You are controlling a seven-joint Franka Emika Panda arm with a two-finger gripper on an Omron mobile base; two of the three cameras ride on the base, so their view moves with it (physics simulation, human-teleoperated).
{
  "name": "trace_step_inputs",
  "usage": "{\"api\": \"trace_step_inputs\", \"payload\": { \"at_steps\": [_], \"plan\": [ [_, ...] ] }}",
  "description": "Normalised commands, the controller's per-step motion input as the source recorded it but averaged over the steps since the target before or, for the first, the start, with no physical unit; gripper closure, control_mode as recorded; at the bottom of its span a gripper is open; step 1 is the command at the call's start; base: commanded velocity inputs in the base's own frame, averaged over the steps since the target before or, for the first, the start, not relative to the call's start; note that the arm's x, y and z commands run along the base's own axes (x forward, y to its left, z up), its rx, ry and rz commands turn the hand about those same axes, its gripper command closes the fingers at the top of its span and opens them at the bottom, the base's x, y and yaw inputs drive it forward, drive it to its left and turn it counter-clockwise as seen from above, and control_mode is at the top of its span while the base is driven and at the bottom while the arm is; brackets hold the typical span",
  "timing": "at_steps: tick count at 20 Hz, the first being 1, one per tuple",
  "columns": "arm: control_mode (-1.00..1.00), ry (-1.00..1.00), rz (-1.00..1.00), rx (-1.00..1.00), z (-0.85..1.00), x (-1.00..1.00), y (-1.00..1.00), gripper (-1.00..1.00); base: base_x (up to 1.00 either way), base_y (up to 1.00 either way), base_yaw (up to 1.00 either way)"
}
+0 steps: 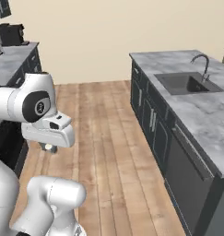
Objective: Pick up the marshmallow and place it in the cup of hot chocolate on the dining counter.
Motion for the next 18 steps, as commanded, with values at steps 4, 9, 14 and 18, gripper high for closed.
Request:
{"api": "trace_step_inputs", "payload": {
  "at_steps": [4, 9, 14, 18],
  "plan": [
    [1.00, 0.00, 0.00, 0.00, 0.00, 0.00, 0.00, 1.00, 0.42, -0.11, -0.58],
    [1.00, 0.00, 0.00, 0.00, 0.00, 0.00, 0.00, 1.00, 0.39, -0.56, -0.45],
    [1.00, 0.00, 0.00, 0.00, 0.00, 0.00, 0.00, 1.00, 0.00, -1.00, -0.26],
    [1.00, 0.00, 0.00, 0.00, 0.00, 0.00, 0.00, 1.00, 0.00, -1.00, -0.21]
  ]
}}
